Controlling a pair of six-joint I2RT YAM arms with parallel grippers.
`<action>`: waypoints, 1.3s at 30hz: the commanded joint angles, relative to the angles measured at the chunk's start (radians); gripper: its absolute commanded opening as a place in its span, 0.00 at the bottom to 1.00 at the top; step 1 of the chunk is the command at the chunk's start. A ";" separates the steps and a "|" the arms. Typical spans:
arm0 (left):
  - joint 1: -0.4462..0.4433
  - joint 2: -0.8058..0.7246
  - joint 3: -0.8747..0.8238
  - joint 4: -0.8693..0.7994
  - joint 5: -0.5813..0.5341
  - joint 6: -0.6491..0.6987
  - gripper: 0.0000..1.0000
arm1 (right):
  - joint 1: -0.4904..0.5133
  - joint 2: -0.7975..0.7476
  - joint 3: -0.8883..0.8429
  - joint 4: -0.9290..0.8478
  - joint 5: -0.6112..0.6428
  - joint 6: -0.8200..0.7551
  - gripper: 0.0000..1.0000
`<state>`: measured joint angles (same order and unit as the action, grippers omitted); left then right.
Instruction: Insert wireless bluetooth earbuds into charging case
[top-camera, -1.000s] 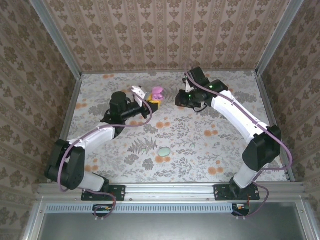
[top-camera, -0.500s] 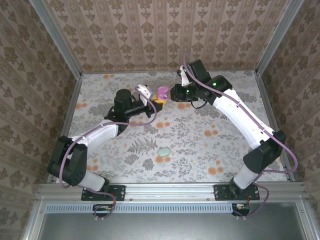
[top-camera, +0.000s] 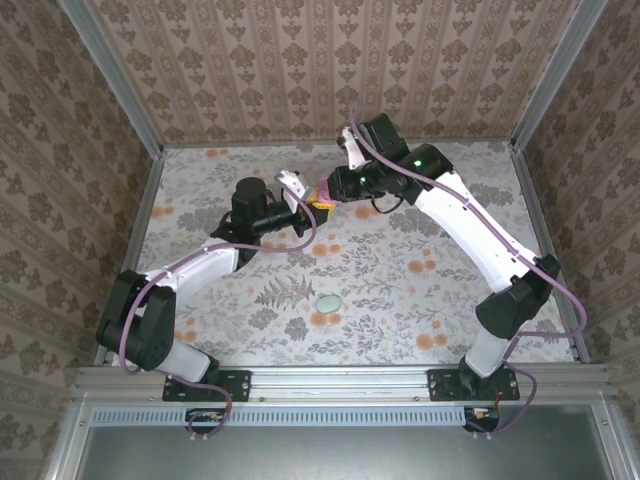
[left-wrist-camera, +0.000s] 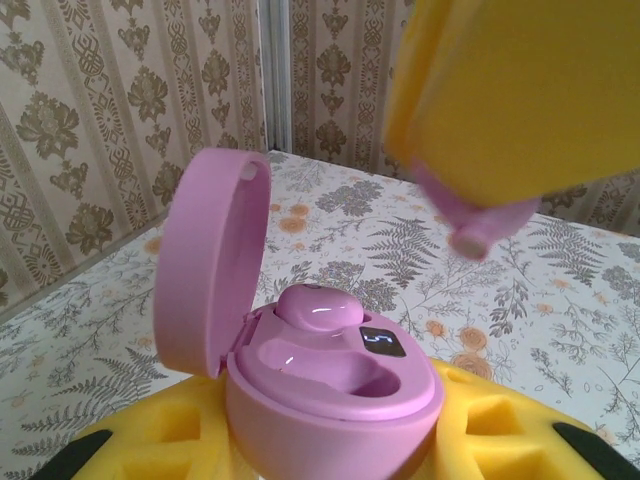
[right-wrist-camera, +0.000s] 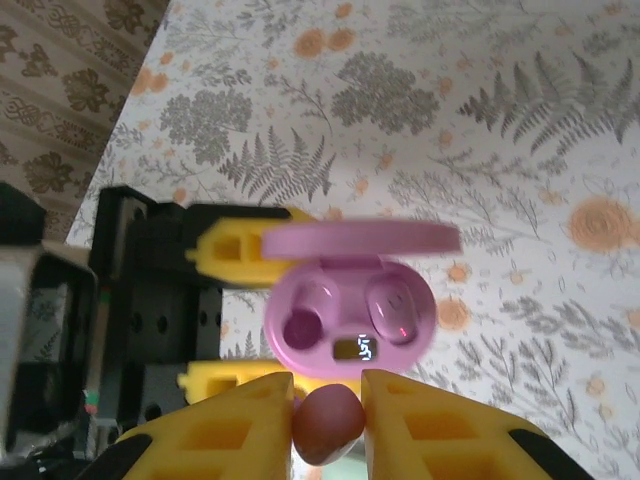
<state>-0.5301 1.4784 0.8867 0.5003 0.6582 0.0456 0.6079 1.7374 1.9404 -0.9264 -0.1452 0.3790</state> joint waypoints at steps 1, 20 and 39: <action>-0.007 -0.006 0.037 0.010 0.024 0.013 0.32 | 0.018 0.037 0.035 -0.050 0.023 -0.032 0.26; -0.008 -0.020 0.030 0.010 0.025 0.016 0.31 | 0.021 0.062 0.046 -0.039 0.080 -0.005 0.25; 0.002 -0.027 0.021 0.023 0.024 0.014 0.32 | 0.020 -0.011 -0.012 -0.029 0.055 0.006 0.25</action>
<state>-0.5297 1.4780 0.8883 0.5007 0.6582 0.0460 0.6292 1.7515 1.9358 -0.9401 -0.1295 0.3733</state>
